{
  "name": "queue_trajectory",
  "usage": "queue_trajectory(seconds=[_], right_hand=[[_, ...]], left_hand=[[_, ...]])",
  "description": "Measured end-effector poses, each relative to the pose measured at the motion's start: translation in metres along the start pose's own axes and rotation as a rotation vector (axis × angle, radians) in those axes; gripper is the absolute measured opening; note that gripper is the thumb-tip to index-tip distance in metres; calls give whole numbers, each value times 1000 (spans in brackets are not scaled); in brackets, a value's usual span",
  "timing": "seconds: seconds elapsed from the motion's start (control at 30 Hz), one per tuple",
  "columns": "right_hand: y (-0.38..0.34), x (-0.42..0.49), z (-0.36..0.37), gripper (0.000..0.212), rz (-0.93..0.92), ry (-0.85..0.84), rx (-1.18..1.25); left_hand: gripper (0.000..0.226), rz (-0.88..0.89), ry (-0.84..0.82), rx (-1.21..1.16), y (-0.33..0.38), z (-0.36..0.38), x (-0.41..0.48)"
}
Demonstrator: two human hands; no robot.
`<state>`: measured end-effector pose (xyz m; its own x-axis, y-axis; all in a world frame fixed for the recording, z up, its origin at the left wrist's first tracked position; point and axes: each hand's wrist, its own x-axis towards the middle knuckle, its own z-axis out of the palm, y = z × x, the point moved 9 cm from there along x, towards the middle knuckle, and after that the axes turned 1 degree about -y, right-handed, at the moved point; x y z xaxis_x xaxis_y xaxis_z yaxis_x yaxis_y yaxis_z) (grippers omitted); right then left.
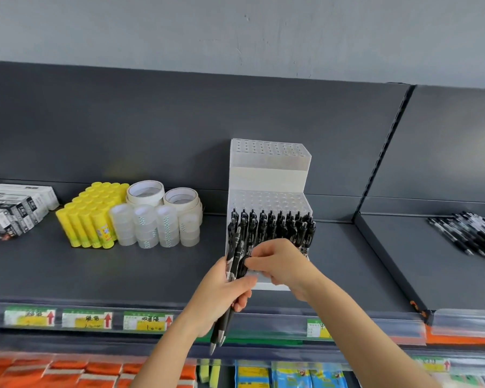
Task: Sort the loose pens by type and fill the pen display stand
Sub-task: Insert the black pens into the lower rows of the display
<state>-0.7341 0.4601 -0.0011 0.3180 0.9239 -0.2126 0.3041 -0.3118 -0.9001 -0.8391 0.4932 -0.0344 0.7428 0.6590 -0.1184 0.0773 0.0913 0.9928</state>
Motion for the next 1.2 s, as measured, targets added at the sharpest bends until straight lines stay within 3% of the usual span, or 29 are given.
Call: queue_trajectory(seconds=[0.1, 0.2, 0.3, 0.37, 0.47, 0.6, 0.8, 1.0, 1.2], right_hand=[[0, 4, 6, 21, 8, 33, 139], [-10, 2, -12, 21, -53, 253, 315], [-30, -4, -36, 12, -177, 477, 272], [-43, -4, -40, 5, -240, 532, 193], [-52, 1, -32, 11, -288, 538, 10], [-54, 9, -17, 4, -326, 517, -164], [-45, 17, -4, 15, -273, 481, -281], [-52, 21, 6, 19, -287, 477, -482], [-48, 14, -1, 17, -255, 457, -446]], left_hand=[[15, 1, 44, -14, -3, -14, -5], [14, -41, 90, -56, -10, -28, -10], [18, -102, 202, -48, -22, -50, -12], [22, -125, 283, 2, -30, -65, -12], [25, -135, 333, 22, -34, -75, -8], [29, -149, 346, -64, -35, -77, -5], [7, -223, 363, -338, -46, -75, -7], [10, -149, 364, -275, -39, -75, -13], [12, -65, 306, -229, -25, -69, -16]])
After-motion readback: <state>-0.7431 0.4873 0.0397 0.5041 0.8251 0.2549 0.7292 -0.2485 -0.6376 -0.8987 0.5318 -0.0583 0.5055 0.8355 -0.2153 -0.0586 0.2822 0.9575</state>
